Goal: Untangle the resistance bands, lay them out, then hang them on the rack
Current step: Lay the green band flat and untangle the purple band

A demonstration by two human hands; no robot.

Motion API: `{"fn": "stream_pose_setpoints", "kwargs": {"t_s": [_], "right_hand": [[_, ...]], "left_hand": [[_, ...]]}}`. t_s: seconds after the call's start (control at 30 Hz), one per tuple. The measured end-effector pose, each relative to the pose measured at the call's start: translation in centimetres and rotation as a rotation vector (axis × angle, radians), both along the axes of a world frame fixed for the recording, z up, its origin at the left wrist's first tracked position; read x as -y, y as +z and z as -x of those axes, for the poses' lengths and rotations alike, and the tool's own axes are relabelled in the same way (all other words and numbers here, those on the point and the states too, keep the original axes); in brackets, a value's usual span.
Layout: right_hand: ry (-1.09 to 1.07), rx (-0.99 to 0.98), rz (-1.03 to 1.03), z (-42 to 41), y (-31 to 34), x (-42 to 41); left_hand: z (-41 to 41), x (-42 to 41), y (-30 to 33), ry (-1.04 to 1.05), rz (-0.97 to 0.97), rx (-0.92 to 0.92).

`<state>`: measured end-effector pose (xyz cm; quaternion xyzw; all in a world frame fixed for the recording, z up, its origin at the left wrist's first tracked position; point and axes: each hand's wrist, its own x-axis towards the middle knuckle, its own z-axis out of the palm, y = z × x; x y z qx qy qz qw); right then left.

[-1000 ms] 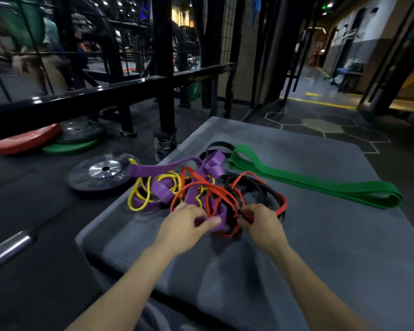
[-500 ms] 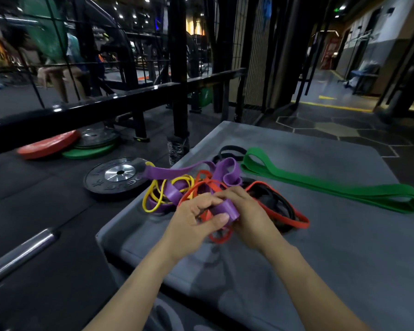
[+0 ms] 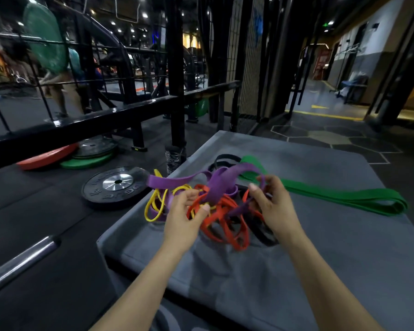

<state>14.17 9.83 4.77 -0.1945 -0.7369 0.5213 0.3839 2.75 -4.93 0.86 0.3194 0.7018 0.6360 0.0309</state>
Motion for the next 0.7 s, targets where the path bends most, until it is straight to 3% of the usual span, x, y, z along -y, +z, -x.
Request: {"fn": "stream_pose_setpoints", "kwargs": {"t_s": [0.1, 0.17, 0.27, 0.33, 0.43, 0.53, 0.63, 0.7], "right_hand": [[-0.04, 0.12, -0.062, 0.0, -0.8, -0.7], [-0.054, 0.218, -0.15, 0.1, -1.3, -1.3], [0.019, 0.348, -0.233, 0.6, -2.2, -1.0], [0.147, 0.423, -0.339, 1.2, -2.5, 0.0], [0.283, 0.402, -0.325, 2.2, -2.6, 0.6], [0.08, 0.438, -0.404, 3.6, -3.4, -1.0], [-0.115, 0.479, -0.497, 5.5, -4.8, -2.4], [-0.109, 0.655, -0.522, 6.6, -5.7, -2.2]], "left_hand": [[-1.0, -1.7, -1.2, -0.015, 0.031, -0.09], [-0.8, -2.5, -1.0, 0.004, 0.02, -0.058], [0.8, -2.4, 0.1, 0.049, -0.061, 0.234], [1.5, -1.6, 0.8, -0.026, -0.072, 0.423], [1.9, 0.0, 0.8, -0.091, -0.05, 0.63], [2.9, 1.5, 0.6, -0.091, -0.088, 0.749], [3.5, 2.4, 0.3, -0.101, -0.019, 0.707], [3.6, 2.8, 0.1, -0.147, 0.002, 0.655]]}}
